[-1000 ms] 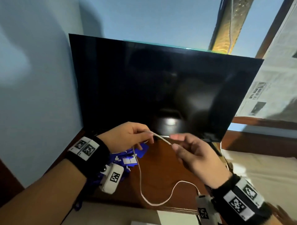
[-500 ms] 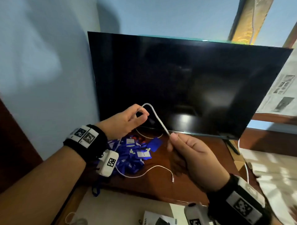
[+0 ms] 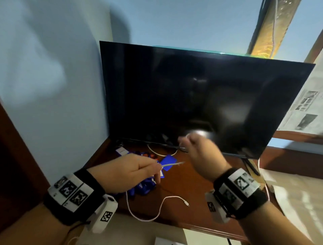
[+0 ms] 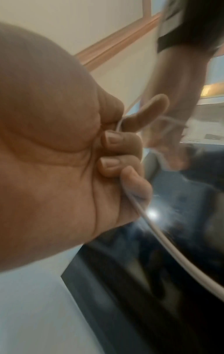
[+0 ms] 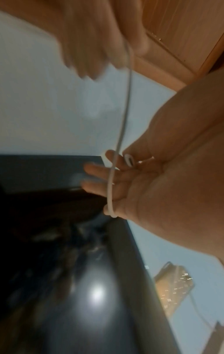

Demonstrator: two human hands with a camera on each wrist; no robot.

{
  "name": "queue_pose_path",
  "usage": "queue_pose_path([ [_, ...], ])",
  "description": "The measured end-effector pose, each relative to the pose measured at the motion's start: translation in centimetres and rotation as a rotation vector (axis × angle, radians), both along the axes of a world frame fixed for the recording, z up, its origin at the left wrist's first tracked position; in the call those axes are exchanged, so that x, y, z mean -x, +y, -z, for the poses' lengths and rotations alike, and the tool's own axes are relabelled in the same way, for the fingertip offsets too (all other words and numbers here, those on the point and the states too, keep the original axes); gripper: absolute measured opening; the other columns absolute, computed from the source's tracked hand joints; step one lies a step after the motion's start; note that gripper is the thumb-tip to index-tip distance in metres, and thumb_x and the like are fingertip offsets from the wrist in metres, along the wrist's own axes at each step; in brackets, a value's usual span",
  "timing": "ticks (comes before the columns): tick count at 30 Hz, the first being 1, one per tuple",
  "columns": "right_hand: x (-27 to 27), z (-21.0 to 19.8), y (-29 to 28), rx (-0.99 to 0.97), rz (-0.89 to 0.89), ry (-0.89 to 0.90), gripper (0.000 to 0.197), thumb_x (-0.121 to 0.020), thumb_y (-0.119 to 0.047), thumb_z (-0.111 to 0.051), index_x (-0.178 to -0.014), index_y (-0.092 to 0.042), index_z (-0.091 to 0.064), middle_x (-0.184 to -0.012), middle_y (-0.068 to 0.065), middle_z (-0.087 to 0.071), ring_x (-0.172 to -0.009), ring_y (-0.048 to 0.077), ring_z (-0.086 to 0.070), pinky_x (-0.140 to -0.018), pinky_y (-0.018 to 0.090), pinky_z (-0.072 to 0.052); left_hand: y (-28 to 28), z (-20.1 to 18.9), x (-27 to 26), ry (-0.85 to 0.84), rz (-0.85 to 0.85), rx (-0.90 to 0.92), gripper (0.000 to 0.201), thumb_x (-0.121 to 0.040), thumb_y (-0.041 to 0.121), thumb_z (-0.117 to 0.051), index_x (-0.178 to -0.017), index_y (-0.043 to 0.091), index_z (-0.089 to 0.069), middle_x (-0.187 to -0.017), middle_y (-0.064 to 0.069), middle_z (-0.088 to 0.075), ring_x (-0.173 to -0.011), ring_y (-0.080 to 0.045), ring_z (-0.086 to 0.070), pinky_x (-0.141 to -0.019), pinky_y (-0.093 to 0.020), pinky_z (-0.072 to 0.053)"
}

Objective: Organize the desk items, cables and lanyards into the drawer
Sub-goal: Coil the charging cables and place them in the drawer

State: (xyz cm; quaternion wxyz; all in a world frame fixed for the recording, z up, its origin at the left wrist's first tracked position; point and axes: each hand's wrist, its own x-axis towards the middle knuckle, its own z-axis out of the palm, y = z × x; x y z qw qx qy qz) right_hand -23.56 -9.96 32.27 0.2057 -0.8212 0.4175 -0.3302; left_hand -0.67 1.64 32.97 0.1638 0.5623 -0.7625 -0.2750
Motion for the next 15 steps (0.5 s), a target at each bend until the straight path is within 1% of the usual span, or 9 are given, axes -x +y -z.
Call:
queue_pose_path([
  [1,-0.3,1.2,0.7,-0.092,-0.031,0.031,0.026,-0.107,-0.03,-0.049,-0.087,-0.02,-0.063,-0.082,-0.004,-0.072,-0.076,0.008,-0.065,-0.072,0.031,-0.047,0.0,-0.9,-0.3,0.016,-0.008,0.074,0.052,-0.097,0.07,-0.031,-0.096,0.038,-0.072,-0.092,0.011,-0.071,-0.093,-0.008,-0.067,-0.085,-0.026,-0.053],
  [3,-1.2,2.7,2.6,-0.313,-0.113,-0.039,0.031,-0.109,-0.029,-0.045,-0.086,-0.018,-0.061,-0.063,-0.004,-0.066,-0.059,0.012,-0.06,-0.062,0.031,-0.049,-0.7,-2.3,-0.7,0.067,-0.046,0.247,0.047,-0.101,0.06,-0.039,-0.084,0.03,-0.071,-0.079,0.006,-0.068,-0.078,-0.012,-0.066,-0.074,-0.019,-0.049],
  [5,-2.0,2.9,4.6,-0.543,-0.199,-0.253,0.035,-0.11,-0.028,-0.042,-0.085,-0.012,-0.061,-0.048,-0.006,-0.048,-0.043,0.013,-0.045,-0.047,0.027,-0.04,-1.6,-3.5,-0.7,0.121,-0.106,0.392,0.045,-0.105,0.049,-0.043,-0.074,0.026,-0.066,-0.067,0.003,-0.061,-0.067,-0.011,-0.06,-0.067,-0.015,-0.044],
  [7,-2.6,1.8,6.1,-0.732,-0.312,-0.534,0.039,-0.111,-0.026,-0.038,-0.084,-0.009,-0.061,-0.045,-0.006,-0.036,-0.038,0.01,-0.031,-0.042,0.019,-0.034,-3.0,-3.4,-0.8,0.159,-0.156,0.455,0.047,-0.106,0.048,-0.042,-0.07,0.024,-0.06,-0.065,-0.007,-0.055,-0.061,-0.016,-0.054,-0.063,-0.018,-0.043],
  [8,-2.7,1.0,6.7,-0.779,-0.364,-0.654,0.04,-0.111,-0.026,-0.037,-0.084,-0.008,-0.06,-0.045,-0.004,-0.032,-0.037,0.01,-0.027,-0.042,0.019,-0.033,-3.8,-2.8,-0.8,0.177,-0.171,0.445,0.048,-0.106,0.05,-0.04,-0.07,0.024,-0.057,-0.064,-0.009,-0.052,-0.06,-0.017,-0.052,-0.061,-0.02,-0.042],
  [10,-2.8,-0.8,7.3,-0.789,-0.443,-0.813,0.041,-0.11,-0.028,-0.037,-0.083,-0.006,-0.059,-0.045,-0.001,-0.026,-0.037,0.014,-0.022,-0.045,0.026,-0.031,-4.8,-1.2,-0.3,0.237,-0.186,0.372,0.05,-0.105,0.057,-0.036,-0.07,0.023,-0.052,-0.062,-0.002,-0.046,-0.058,-0.014,-0.045,-0.06,-0.024,-0.041],
  [12,-2.7,-2.5,7.3,-0.746,-0.466,-0.887,0.043,-0.109,-0.031,-0.038,-0.08,-0.003,-0.054,-0.045,0.001,-0.023,-0.037,0.016,-0.02,-0.05,0.039,-0.023,-4.9,0.6,0.7,0.325,-0.202,0.272,0.052,-0.102,0.061,-0.032,-0.072,0.021,-0.047,-0.062,0.007,-0.04,-0.056,-0.005,-0.039,-0.058,-0.019,-0.038],
  [13,-2.5,-3.2,7.3,-0.71,-0.445,-0.903,0.046,-0.109,-0.032,-0.039,-0.077,-0.002,-0.051,-0.046,0.003,-0.024,-0.037,0.017,-0.021,-0.051,0.041,-0.023,-4.7,1.6,1.2,0.351,-0.206,0.222,0.053,-0.101,0.063,-0.031,-0.072,0.021,-0.045,-0.062,0.008,-0.038,-0.056,-0.006,-0.037,-0.058,-0.02,-0.036],
  [15,-2.1,-4.6,7.0,-0.627,-0.401,-0.947,0.047,-0.11,-0.033,-0.038,-0.076,-0.003,-0.049,-0.049,0.009,-0.034,-0.04,0.022,-0.034,-0.054,0.04,-0.037,-4.2,3.5,2.1,0.377,-0.195,0.124,0.055,-0.1,0.066,-0.028,-0.074,0.02,-0.044,-0.063,0.008,-0.035,-0.057,-0.008,-0.034,-0.057,-0.022,-0.035],
])
